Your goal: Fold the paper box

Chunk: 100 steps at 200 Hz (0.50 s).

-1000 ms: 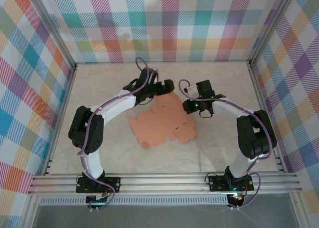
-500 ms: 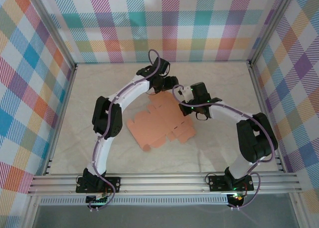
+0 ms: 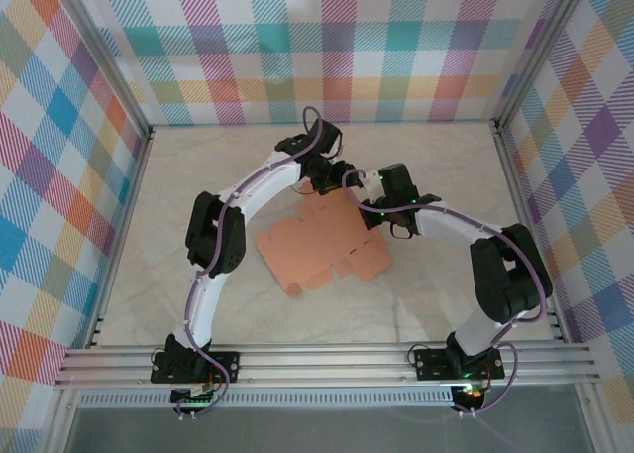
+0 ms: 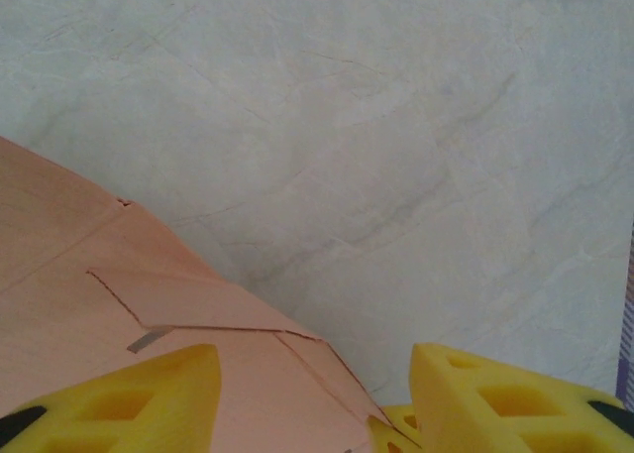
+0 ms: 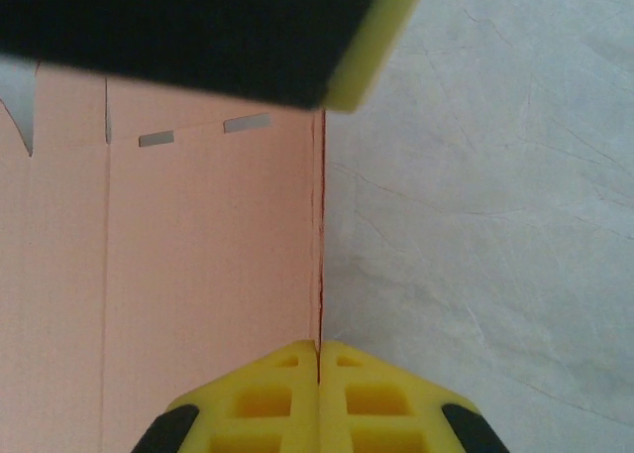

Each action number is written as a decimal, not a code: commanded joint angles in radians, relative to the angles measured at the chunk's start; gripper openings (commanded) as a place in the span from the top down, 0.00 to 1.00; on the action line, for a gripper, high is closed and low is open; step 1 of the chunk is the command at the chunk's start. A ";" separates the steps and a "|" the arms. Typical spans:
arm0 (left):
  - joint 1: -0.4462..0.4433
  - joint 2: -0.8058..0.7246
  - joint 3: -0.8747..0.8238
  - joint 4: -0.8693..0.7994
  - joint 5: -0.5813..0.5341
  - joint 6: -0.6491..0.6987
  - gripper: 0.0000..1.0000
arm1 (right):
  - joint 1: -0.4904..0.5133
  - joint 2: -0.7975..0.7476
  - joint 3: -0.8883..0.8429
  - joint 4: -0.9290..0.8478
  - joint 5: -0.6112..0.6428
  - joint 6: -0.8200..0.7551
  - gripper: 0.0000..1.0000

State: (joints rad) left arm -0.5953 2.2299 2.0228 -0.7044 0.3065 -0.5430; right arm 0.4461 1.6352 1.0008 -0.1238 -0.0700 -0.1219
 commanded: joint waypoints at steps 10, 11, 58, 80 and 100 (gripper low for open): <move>-0.010 -0.081 -0.083 0.029 -0.035 0.063 0.36 | 0.008 0.013 0.029 -0.010 0.011 -0.029 1.00; -0.009 -0.083 -0.083 0.029 -0.038 0.066 0.35 | 0.008 0.014 0.029 -0.009 0.010 -0.029 1.00; -0.006 -0.031 0.071 -0.083 -0.088 0.096 0.23 | 0.008 0.008 0.019 -0.003 -0.027 -0.034 1.00; -0.006 0.017 0.141 -0.085 -0.080 0.084 0.22 | 0.008 0.009 0.019 -0.008 -0.033 -0.033 1.00; 0.001 0.087 0.235 -0.121 -0.093 0.081 0.24 | 0.009 0.007 0.021 -0.010 -0.039 -0.032 1.00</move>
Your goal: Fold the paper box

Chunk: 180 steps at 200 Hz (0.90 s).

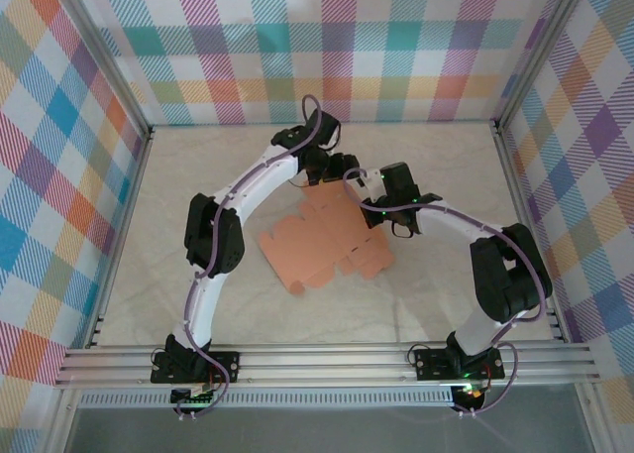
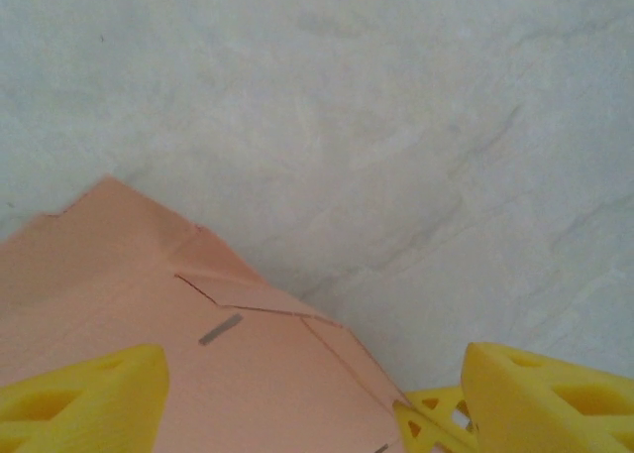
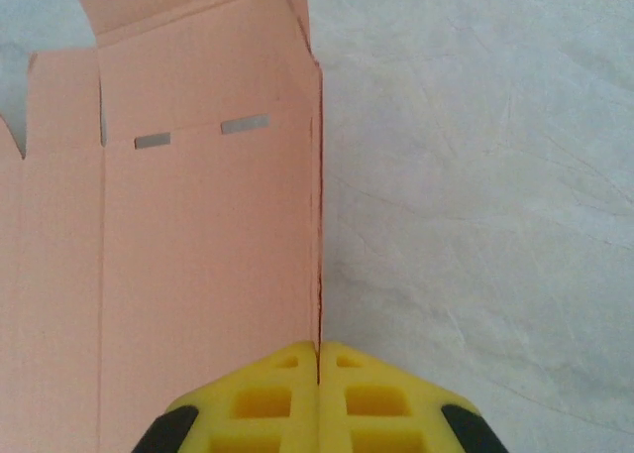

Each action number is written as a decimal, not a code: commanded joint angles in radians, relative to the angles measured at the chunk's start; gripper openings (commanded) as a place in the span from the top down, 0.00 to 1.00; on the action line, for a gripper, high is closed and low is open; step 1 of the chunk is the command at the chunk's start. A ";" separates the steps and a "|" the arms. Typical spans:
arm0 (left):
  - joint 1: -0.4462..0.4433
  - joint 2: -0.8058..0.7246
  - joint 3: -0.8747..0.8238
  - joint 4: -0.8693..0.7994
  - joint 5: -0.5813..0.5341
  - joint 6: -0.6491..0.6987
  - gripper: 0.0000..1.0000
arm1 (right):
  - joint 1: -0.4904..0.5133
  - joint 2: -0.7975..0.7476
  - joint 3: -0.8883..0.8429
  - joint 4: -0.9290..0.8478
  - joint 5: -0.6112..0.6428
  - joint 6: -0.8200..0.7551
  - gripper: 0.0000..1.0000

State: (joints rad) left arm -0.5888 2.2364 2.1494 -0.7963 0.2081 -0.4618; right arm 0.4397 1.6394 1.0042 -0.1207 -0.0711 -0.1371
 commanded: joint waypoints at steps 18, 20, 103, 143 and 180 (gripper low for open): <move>0.004 0.160 0.223 -0.091 0.018 0.002 0.27 | 0.017 0.001 0.018 -0.016 -0.041 -0.016 1.00; 0.004 0.167 0.232 -0.093 0.019 0.003 0.27 | 0.017 0.001 0.018 -0.015 -0.041 -0.015 1.00; 0.000 0.084 0.045 -0.020 0.096 -0.074 0.38 | 0.017 0.015 0.028 -0.007 0.034 0.026 1.00; -0.012 0.038 -0.046 0.027 0.096 -0.124 0.43 | 0.017 0.027 0.040 -0.011 0.023 0.030 1.00; -0.013 0.080 -0.018 0.044 0.134 -0.172 0.57 | 0.025 0.022 0.037 -0.019 -0.005 0.017 1.00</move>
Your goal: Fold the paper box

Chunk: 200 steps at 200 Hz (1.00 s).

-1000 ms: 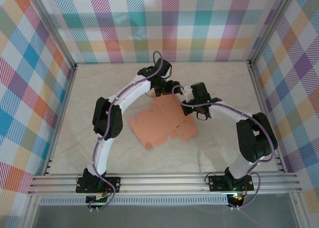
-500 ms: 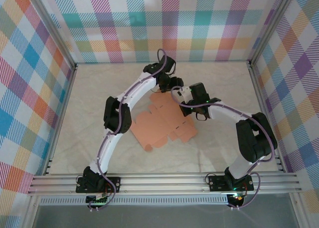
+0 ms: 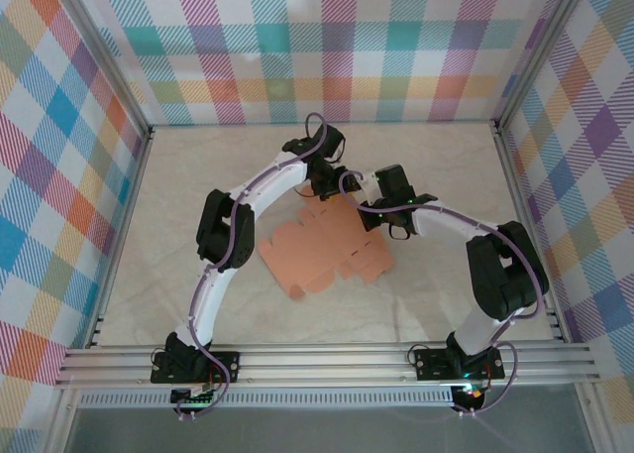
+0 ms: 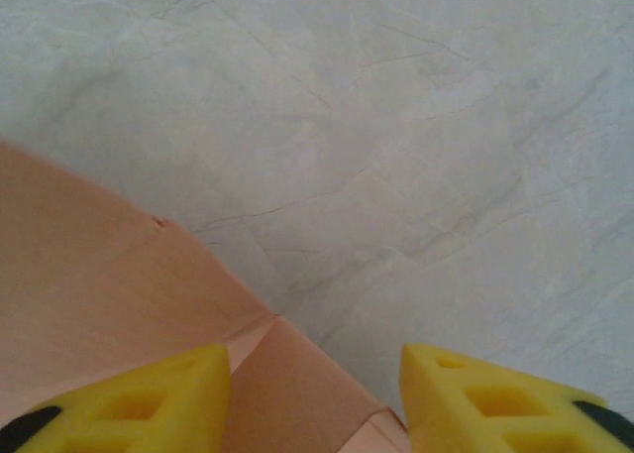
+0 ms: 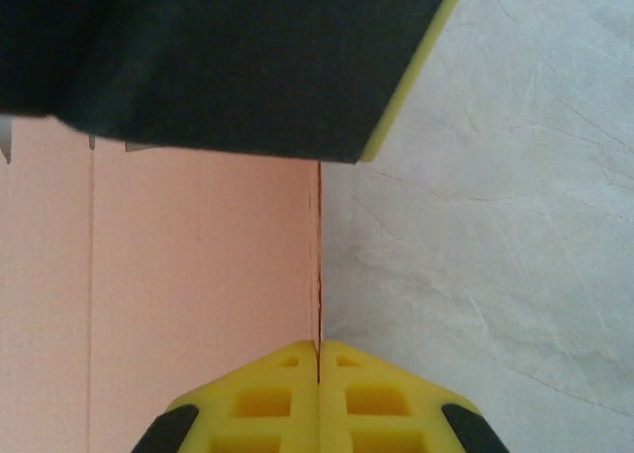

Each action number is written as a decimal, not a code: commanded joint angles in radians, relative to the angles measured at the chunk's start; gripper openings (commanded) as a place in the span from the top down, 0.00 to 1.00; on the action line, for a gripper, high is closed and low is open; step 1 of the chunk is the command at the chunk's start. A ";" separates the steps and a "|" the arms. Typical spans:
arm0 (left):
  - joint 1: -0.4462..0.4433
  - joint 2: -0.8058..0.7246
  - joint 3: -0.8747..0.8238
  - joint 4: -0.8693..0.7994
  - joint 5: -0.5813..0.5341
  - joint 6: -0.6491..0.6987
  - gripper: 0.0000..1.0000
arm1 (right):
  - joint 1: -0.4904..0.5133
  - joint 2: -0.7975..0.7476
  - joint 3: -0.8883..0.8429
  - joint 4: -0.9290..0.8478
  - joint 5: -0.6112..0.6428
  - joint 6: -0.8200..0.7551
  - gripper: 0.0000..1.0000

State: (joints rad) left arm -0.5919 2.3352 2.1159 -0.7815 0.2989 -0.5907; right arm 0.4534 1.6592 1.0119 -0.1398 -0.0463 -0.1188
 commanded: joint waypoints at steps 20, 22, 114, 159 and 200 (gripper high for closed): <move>-0.011 -0.008 0.035 0.026 0.064 -0.054 0.60 | 0.013 0.002 0.027 -0.004 -0.025 -0.005 1.00; -0.011 -0.009 0.037 0.025 0.064 -0.052 0.60 | 0.014 0.003 0.027 -0.004 -0.023 -0.005 1.00; -0.015 -0.001 0.016 0.025 0.078 -0.066 0.86 | 0.013 -0.011 0.024 0.003 -0.038 0.002 1.00; -0.015 0.000 0.020 0.027 0.069 -0.065 0.60 | 0.013 -0.021 0.021 0.003 -0.041 0.002 1.00; -0.016 0.013 0.033 0.034 0.084 -0.074 0.70 | 0.017 -0.021 0.022 0.002 -0.053 -0.002 1.00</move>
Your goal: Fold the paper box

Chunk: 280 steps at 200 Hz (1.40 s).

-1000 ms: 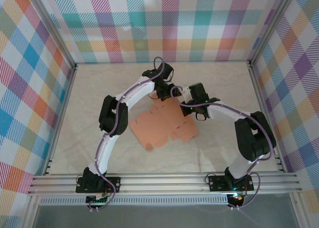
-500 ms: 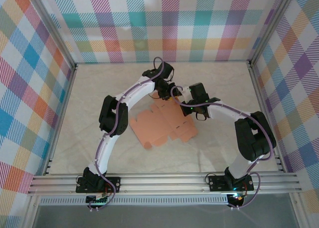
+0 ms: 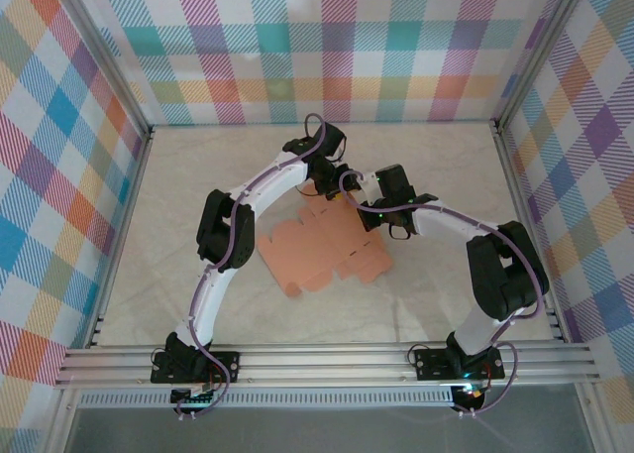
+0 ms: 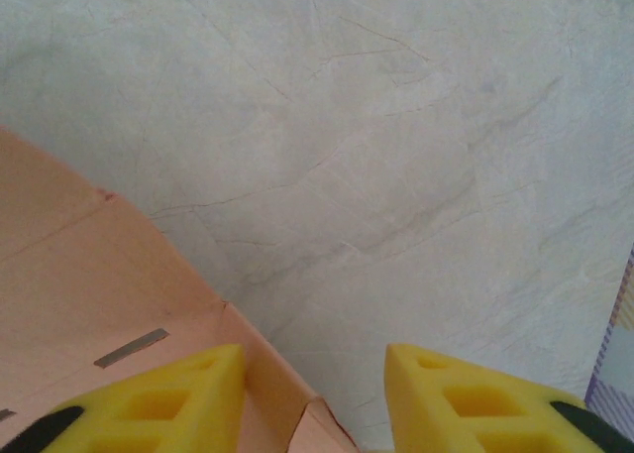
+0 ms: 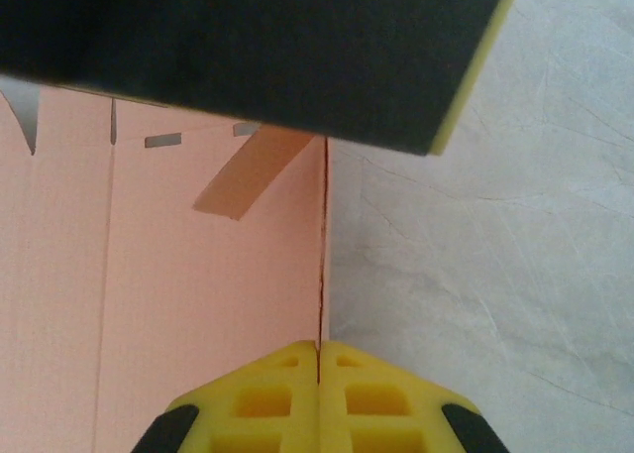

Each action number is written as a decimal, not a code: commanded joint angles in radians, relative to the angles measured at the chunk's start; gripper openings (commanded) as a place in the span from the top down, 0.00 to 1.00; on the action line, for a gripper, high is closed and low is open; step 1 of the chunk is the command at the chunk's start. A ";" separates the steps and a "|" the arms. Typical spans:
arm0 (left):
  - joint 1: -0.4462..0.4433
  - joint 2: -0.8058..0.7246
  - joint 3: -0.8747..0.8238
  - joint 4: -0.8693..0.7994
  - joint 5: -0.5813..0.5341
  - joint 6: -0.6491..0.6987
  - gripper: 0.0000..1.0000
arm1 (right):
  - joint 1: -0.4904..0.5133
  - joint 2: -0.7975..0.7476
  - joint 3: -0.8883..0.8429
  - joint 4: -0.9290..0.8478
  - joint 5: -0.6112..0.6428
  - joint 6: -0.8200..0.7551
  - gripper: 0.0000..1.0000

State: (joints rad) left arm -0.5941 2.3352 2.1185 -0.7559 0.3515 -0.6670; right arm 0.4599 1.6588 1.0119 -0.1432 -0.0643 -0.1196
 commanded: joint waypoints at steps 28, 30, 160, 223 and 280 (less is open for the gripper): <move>-0.013 0.012 0.035 0.006 0.034 0.004 0.84 | 0.010 -0.018 0.024 0.001 -0.021 -0.002 1.00; -0.012 0.012 0.035 0.006 0.034 0.004 0.84 | 0.010 -0.018 0.024 0.001 -0.020 -0.002 1.00; 0.122 -0.448 -0.557 0.469 -0.106 0.112 0.00 | -0.066 -0.052 -0.033 0.011 -0.121 -0.017 1.00; 0.314 -0.602 -0.939 0.753 0.123 0.533 0.00 | -0.136 -0.060 -0.011 -0.038 -0.226 -0.060 1.00; 0.327 -0.447 -0.825 0.534 0.393 0.741 0.14 | -0.190 -0.084 -0.006 -0.056 -0.353 -0.064 1.00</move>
State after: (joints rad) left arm -0.2604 1.8324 1.2446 -0.1581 0.5922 -0.0708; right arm 0.2871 1.6180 0.9882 -0.1783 -0.3157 -0.1520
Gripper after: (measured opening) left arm 0.867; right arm 0.054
